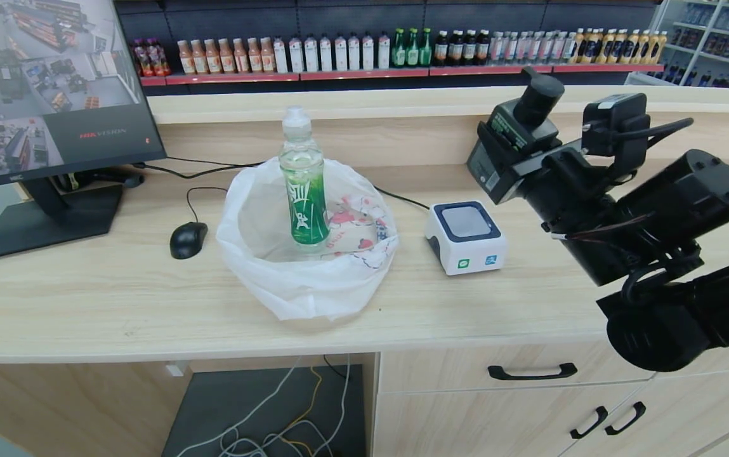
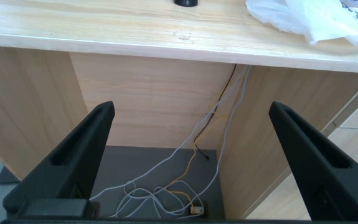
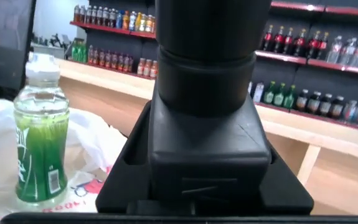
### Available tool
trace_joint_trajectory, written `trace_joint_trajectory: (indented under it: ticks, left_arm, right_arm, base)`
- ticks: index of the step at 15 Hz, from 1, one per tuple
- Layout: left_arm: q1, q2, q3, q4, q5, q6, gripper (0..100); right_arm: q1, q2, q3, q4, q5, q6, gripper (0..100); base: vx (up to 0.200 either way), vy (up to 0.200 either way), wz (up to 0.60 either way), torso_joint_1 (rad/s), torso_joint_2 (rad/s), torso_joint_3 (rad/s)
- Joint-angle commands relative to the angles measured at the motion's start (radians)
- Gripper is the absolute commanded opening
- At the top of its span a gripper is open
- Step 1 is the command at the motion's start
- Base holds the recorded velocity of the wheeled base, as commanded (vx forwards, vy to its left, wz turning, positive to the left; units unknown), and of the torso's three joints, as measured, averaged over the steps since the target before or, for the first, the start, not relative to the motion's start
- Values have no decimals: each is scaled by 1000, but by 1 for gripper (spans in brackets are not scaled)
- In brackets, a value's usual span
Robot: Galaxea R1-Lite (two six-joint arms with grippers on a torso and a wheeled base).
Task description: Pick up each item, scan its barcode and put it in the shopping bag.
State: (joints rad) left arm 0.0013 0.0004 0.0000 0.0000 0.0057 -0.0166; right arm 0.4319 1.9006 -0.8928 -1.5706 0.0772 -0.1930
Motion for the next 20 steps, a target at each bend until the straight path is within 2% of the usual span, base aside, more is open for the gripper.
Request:
trace_joint_trajectory:
  ticks: [1, 6, 10, 12, 15, 18, 20]
  left_arm:
    - [0, 0, 0, 0, 0, 0, 100]
    - [0, 0, 0, 0, 0, 0, 100]
    - [0, 0, 0, 0, 0, 0, 100]
    - [0, 0, 0, 0, 0, 1, 100]
    - [0, 0, 0, 0, 0, 0, 100]
    - [0, 0, 0, 0, 0, 0, 100]
    - [0, 0, 0, 0, 0, 1, 100]
  right_arm:
    - [-4, -57, 121, 0, -5, 73, 0]
    - [2, -83, 229, 0, -5, 139, 0]
    - [2, -84, 227, 0, -14, 144, 0]
    - [2, -86, 230, 0, -88, 167, 0]
    - [-2, -71, 212, 0, -94, 195, 0]
    - [-5, -41, 175, 0, -94, 196, 0]
    - [-38, -45, 186, 0, -94, 198, 0]
  base:
    - [0, 0, 0, 0, 0, 0]
    - [0, 0, 0, 0, 0, 0]
    - [0, 0, 0, 0, 0, 0]
    - [0, 0, 0, 0, 0, 0]
    - [0, 0, 0, 0, 0, 0]
    - [0, 200, 0, -2, 4, 2]
    - [0, 200, 0, 5, 7, 0]
